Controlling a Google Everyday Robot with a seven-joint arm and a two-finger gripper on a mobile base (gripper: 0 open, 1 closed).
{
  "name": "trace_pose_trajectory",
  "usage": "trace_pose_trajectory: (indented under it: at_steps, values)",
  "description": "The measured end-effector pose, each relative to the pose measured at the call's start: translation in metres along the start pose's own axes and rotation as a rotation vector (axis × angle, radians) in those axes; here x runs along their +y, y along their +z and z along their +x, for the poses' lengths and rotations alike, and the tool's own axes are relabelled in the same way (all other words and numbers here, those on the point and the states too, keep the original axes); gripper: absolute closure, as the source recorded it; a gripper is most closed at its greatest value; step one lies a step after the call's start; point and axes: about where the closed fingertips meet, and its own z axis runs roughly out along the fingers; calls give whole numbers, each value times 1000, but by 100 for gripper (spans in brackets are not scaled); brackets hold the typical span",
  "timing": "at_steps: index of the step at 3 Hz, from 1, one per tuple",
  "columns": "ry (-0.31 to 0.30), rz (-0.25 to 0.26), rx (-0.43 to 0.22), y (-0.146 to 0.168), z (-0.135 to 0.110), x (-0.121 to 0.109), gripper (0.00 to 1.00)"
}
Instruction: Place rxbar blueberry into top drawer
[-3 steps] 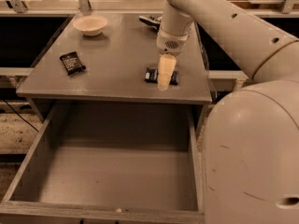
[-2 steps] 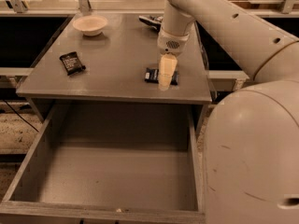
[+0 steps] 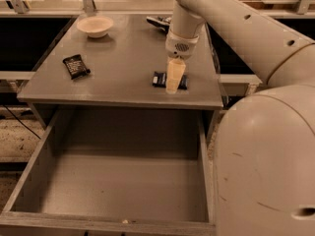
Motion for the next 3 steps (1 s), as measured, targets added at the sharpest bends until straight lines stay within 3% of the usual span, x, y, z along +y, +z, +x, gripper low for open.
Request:
trace_pose_trajectory:
  at_steps: [1, 2, 3]
  values:
    - [-3, 7, -10, -1, -2, -2, 39]
    - [-6, 9, -14, -1, -3, -2, 36]
    - [-15, 14, -26, -2, -5, -2, 40]
